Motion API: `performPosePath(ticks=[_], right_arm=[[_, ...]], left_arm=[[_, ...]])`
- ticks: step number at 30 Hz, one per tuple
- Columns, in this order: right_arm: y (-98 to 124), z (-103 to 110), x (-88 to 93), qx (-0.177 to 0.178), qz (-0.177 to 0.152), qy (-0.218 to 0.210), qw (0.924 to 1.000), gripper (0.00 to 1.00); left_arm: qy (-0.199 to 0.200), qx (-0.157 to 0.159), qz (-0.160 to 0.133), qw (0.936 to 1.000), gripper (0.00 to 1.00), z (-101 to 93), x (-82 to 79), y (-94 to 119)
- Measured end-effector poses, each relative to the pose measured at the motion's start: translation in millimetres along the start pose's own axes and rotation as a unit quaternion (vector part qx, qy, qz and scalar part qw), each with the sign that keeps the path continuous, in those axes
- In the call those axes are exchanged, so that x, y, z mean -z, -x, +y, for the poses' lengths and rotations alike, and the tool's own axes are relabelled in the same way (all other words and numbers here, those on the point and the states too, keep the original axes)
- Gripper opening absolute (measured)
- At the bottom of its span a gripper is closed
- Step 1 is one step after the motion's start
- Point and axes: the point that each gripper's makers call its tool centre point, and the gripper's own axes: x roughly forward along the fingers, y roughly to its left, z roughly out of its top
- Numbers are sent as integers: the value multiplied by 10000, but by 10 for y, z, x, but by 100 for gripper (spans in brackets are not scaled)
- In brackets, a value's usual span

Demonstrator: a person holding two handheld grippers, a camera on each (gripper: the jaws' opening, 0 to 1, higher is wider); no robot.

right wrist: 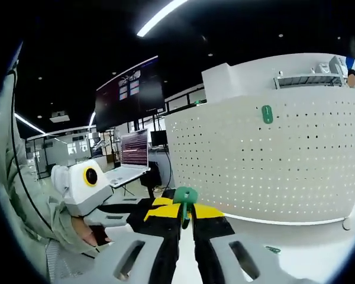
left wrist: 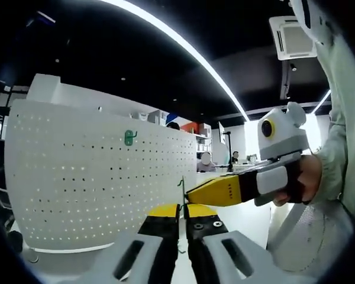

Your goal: Insert the hook assembly into the mounting plate slot until the hook locks in place.

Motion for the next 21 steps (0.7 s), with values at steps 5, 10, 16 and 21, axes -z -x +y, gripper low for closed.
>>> performPosePath(ticks=[5, 10, 16, 21], right_arm=[[-12, 6, 7, -16, 0, -56, 10000, 2], [-12, 14, 10, -18, 3, -24, 10000, 2], [-11, 9, 39, 18, 47, 27, 10000, 1], [-5, -12, 54, 53, 55, -33, 10000, 1]], left_arm=[[30, -18, 5, 10000, 3, 8, 7, 2], [65, -21, 2, 10000, 3, 9, 9, -1], [47, -38, 88, 9999, 4, 5, 40, -13], [-37, -46, 161, 9999, 5, -3, 66, -19]])
